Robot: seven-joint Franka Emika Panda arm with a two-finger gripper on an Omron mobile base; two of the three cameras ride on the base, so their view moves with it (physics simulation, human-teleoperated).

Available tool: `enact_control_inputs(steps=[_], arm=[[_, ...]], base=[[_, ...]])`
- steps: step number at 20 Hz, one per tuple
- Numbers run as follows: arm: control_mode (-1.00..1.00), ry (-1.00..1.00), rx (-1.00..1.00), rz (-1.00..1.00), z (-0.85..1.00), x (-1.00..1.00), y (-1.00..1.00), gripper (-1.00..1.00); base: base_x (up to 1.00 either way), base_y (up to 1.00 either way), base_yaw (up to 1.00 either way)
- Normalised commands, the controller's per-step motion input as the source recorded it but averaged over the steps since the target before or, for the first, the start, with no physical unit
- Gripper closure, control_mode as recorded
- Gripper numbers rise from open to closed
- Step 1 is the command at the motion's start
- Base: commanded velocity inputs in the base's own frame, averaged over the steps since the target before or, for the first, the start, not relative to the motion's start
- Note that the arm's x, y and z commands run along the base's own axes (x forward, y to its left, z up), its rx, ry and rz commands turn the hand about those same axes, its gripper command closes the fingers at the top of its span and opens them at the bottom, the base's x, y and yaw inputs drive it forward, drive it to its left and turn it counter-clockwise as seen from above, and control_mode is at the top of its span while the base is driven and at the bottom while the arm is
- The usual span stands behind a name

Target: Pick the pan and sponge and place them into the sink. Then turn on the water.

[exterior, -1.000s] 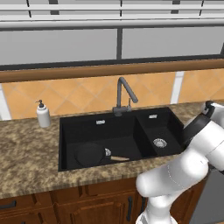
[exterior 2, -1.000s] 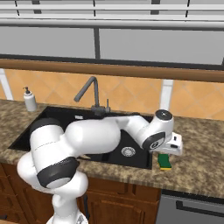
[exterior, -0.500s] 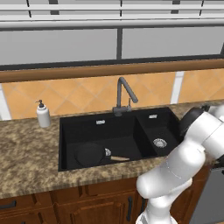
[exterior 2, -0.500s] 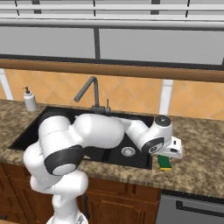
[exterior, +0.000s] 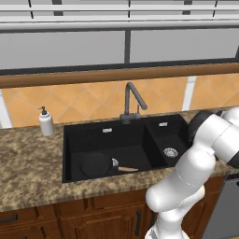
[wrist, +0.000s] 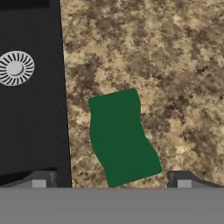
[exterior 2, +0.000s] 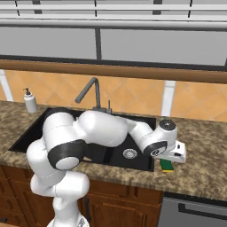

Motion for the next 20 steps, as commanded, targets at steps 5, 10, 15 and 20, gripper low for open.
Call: enact_control_inputs(steps=[5, 10, 15, 20], arm=[[-1.0, 0.0, 0.0, 0.0, -0.17, 0.0, 0.0, -1.0], [-1.0, 0.0, 0.0, 0.01, -0.13, 0.02, -0.07, -1.0], [-1.0, 0.0, 0.0, 0.0, -0.1, 0.1, -0.04, -1.0], [-1.0, 0.03, 0.0, 0.03, -0.07, 0.14, -0.07, -1.0]], base=[[0.0, 0.0, 0.0], [0.0, 0.0, 0.0], [0.0, 0.0, 0.0], [0.0, 0.0, 0.0]])
